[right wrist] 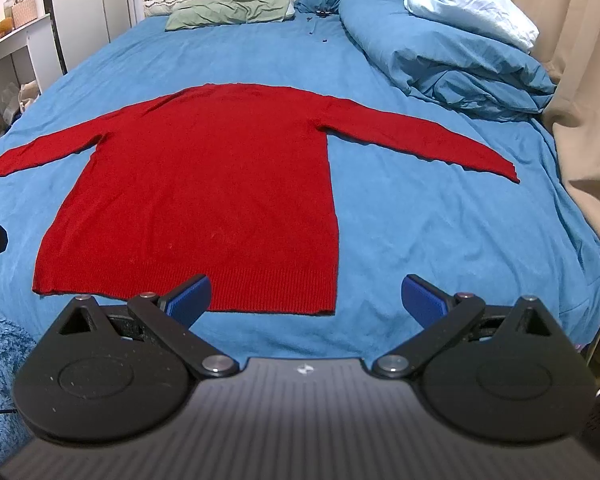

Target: Fold small clothes

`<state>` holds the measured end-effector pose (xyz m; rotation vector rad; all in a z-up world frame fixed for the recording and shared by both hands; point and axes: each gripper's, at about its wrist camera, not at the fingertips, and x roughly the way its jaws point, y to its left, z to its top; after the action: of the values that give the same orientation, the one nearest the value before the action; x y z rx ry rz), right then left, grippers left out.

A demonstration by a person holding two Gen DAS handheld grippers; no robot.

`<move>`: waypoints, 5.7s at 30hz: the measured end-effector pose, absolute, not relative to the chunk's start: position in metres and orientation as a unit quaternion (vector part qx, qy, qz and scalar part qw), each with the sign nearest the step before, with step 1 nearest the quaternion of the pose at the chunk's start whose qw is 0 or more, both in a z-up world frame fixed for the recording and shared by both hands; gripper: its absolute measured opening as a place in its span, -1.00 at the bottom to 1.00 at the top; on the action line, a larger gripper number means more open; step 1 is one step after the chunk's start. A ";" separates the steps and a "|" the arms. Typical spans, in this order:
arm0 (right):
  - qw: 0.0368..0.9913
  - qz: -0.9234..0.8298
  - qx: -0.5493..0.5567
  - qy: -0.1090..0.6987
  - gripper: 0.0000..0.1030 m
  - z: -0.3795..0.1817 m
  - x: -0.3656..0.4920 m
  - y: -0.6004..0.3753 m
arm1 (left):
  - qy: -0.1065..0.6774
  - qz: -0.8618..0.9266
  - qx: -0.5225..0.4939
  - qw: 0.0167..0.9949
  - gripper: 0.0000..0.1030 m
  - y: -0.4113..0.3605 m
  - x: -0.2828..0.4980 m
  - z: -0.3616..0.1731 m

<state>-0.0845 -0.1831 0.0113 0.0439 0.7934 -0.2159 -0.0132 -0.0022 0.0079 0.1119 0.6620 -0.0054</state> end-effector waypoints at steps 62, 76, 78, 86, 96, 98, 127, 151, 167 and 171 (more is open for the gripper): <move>0.915 -0.281 0.109 0.268 1.00 0.057 0.040 -0.431 | 0.241 -0.214 0.077 0.944 1.00 -0.208 0.238 0.075; 0.877 -0.279 0.250 0.300 1.00 -0.124 0.097 -0.528 | 0.357 -0.209 0.128 0.901 1.00 -0.308 0.366 -0.094; 0.879 -0.280 0.260 0.286 1.00 -0.140 0.106 -0.537 | 0.363 -0.198 0.121 0.902 1.00 -0.310 0.378 -0.109; 0.895 -0.276 0.255 0.240 0.63 -0.161 0.150 -0.567 | 0.423 -0.197 0.084 0.880 1.00 -0.306 0.420 -0.151; 0.876 -0.312 0.299 0.213 -0.58 -0.160 0.165 -0.598 | 0.411 -0.192 0.086 0.887 1.00 -0.293 0.425 -0.145; 0.881 -0.308 0.294 0.207 -0.60 -0.148 0.169 -0.595 | 0.394 -0.188 0.092 0.895 1.00 -0.285 0.425 -0.134; 0.951 0.117 0.013 0.286 -0.21 -0.150 0.356 -0.179 | 0.343 -0.059 0.073 0.935 1.00 -0.013 0.406 -0.075; 0.964 -0.001 0.055 0.261 0.82 -0.133 0.241 -0.340 | 0.336 -0.222 0.198 0.894 0.21 -0.154 0.417 -0.150; 0.957 -0.040 0.135 0.255 0.82 -0.138 0.238 -0.372 | 0.356 -0.137 -0.105 0.918 -0.79 -0.057 0.437 -0.155; 0.955 -0.042 0.136 0.262 0.82 -0.139 0.240 -0.373 | 0.357 -0.147 -0.179 0.905 -0.61 -0.033 0.436 -0.169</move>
<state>0.2401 -0.3735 -0.1395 0.2764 0.5311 -0.0861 0.4362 -0.0332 -0.1688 -0.3699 0.7383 -0.3037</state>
